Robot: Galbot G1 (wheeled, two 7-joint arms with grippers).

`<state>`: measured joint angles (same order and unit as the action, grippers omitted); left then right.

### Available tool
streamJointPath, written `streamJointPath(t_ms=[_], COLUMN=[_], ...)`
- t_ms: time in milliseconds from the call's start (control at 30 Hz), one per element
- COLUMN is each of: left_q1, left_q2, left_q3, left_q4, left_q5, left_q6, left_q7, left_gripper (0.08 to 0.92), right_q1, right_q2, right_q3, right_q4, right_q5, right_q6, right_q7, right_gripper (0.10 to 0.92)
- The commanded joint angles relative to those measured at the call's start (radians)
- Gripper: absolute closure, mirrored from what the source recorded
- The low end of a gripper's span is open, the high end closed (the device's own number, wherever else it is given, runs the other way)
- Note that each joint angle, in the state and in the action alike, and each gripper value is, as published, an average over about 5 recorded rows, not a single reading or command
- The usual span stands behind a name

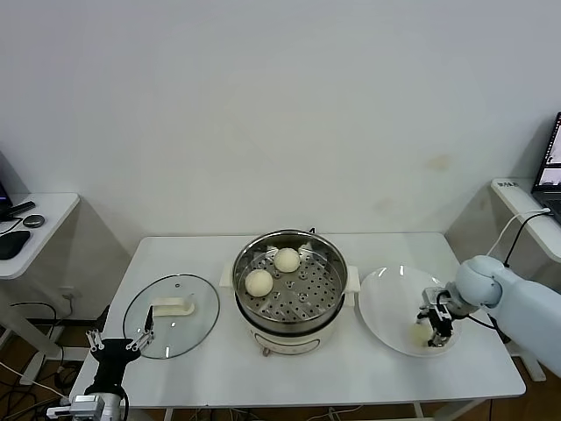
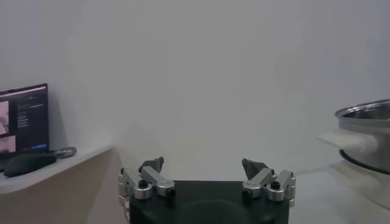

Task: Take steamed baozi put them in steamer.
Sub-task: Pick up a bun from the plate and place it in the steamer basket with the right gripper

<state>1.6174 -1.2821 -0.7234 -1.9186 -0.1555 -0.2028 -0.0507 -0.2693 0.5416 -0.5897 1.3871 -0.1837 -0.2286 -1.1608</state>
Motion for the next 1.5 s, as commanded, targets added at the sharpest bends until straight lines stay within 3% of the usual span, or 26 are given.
streamJointPath(t_ms=[33,300,533,700,967,1200,1500], left_q1=[0.002,0.004,-0.006,-0.018,-0.024,-0.026,-0.022], left_q2=[0.000,0.002,0.008,0.012,0.017,0.013,0.012], left_q3=[-0.001,-0.002,0.005,0.017,0.018,0.009,-0.011], left_q4=[-0.004,-0.012,-0.020,-0.022,-0.022,-0.019,-0.017], left_q5=[0.000,-0.001,-0.006,-0.007,-0.010,-0.014,-0.022], left_q6=[0.000,0.001,0.004,0.006,0.007,0.007,0.004], left_q7=[0.000,0.001,0.002,0.002,0.003,0.003,0.003], left_gripper=[0.177,0.177,0.177,0.177,0.177,0.177,0.177], right_q1=[-0.003,0.080,0.392,0.647,0.974,0.978,0.855], right_q2=[0.010,-0.039,-0.102,-0.062,0.160,0.380,0.628], right_q3=[-0.002,-0.038,-0.192,-0.305,-0.533,-0.628,-0.714], right_q4=[-0.007,0.035,0.106,0.099,0.112,0.163,0.059], right_q5=[-0.004,0.037,0.195,0.302,0.485,0.452,0.335], right_q6=[-0.011,-0.013,-0.017,0.015,0.119,0.212,0.390], right_q7=[-0.025,-0.052,-0.112,-0.136,-0.070,-0.006,0.062], right_gripper=[0.467,0.641,0.646,0.640,0.635,0.635,0.635])
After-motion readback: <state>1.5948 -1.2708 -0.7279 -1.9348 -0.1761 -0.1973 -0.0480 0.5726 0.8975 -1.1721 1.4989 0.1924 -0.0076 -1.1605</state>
